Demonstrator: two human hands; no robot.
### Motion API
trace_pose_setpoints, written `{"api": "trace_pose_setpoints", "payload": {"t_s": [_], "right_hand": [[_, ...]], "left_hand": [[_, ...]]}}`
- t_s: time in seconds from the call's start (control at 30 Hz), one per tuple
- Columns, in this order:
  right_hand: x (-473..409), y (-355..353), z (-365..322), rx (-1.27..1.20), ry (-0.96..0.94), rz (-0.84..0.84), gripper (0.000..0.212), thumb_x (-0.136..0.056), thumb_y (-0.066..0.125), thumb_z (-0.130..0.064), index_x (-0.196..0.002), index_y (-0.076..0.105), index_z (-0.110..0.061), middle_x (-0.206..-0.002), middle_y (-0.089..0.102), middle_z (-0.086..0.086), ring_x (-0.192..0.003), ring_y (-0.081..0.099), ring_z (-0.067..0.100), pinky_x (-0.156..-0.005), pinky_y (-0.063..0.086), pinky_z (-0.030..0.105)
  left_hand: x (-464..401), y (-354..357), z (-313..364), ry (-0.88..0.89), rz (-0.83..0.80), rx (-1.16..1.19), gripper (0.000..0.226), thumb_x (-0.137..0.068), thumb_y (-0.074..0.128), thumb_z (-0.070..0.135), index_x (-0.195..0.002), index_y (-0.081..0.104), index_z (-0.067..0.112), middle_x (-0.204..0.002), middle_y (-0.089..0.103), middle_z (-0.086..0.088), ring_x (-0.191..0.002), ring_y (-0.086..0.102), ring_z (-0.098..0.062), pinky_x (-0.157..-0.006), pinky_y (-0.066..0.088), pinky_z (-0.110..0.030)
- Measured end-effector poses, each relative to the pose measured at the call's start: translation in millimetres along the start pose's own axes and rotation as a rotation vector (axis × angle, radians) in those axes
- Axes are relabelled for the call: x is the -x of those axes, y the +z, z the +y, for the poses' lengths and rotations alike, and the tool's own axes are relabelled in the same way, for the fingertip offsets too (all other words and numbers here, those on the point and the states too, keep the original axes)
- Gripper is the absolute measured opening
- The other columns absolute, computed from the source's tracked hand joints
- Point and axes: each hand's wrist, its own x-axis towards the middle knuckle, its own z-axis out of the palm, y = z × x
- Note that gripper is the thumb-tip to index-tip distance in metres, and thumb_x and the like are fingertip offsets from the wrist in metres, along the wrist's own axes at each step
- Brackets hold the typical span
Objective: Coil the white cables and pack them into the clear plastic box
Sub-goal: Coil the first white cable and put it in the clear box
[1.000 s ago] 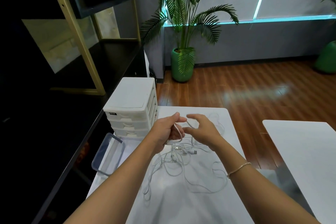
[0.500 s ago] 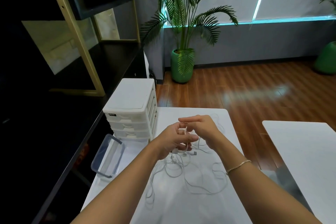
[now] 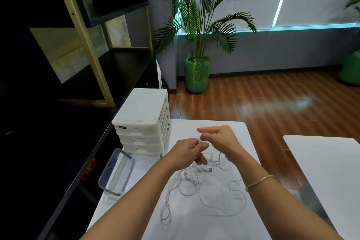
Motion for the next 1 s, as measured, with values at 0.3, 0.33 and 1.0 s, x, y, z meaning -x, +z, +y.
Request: {"api": "trace_pose_setpoints", "payload": {"t_s": [0.3, 0.33, 1.0], "right_hand": [[-2.0, 0.9, 8.3, 0.039, -0.006, 0.027, 0.022, -0.081, 0.068, -0.022, -0.102, 0.073, -0.015, -0.105, 0.071, 0.0, -0.1, 0.062, 0.01, -0.083, 0.047, 0.022], [-0.6, 1.8, 10.5, 0.05, -0.012, 0.008, 0.024, -0.081, 0.069, -0.029, -0.102, 0.073, -0.017, -0.104, 0.072, -0.001, -0.098, 0.063, 0.009, -0.081, 0.047, 0.021], [19.9, 28.6, 28.9, 0.663, -0.263, -0.112, 0.024, -0.091, 0.054, -0.026, -0.092, 0.073, -0.013, -0.083, 0.068, 0.011, -0.072, 0.052, 0.019, -0.067, 0.044, 0.031]], "left_hand": [[-0.2, 3.0, 1.9, 0.046, 0.071, 0.402, 0.039, -0.101, 0.031, 0.03, -0.069, 0.048, 0.015, -0.048, 0.042, 0.009, -0.051, 0.034, -0.012, -0.055, 0.037, -0.023], [-0.6, 0.8, 3.2, 0.041, 0.096, 0.516, 0.038, -0.101, 0.03, 0.027, -0.069, 0.046, 0.014, -0.045, 0.038, 0.009, -0.048, 0.029, -0.011, -0.049, 0.032, -0.02], [-5.2, -7.7, -19.2, -0.043, 0.191, 1.051, 0.024, -0.095, 0.044, 0.004, -0.118, 0.047, -0.001, -0.092, 0.069, -0.007, -0.078, 0.07, -0.012, -0.072, 0.057, -0.021]]}}
